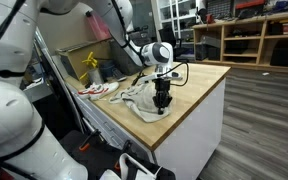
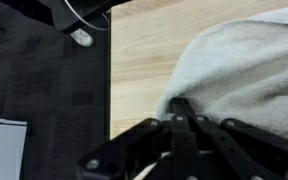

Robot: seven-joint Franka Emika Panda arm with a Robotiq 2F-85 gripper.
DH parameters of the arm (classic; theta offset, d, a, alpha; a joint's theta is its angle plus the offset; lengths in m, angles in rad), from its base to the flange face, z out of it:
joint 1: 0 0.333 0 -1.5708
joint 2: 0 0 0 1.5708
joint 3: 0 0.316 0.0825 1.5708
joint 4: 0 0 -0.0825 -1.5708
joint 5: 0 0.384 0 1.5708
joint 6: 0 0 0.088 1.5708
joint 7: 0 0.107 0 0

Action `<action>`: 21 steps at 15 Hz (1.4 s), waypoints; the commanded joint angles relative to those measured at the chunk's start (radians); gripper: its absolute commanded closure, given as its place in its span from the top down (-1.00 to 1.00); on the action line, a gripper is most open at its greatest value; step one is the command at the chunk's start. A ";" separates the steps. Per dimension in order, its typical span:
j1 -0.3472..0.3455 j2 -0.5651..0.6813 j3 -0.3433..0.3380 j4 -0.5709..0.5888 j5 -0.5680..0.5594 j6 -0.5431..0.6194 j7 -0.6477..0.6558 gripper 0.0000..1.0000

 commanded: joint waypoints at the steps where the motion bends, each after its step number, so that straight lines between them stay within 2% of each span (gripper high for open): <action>1: 0.013 -0.025 -0.003 -0.090 -0.035 0.087 0.010 -1.00; 10: 0.017 -0.022 0.038 -0.184 -0.080 0.188 -0.060 -1.00; 16: 0.017 0.003 0.087 -0.198 -0.106 0.123 -0.209 -1.00; 21: 0.040 0.016 0.117 -0.207 -0.132 0.042 -0.223 -1.00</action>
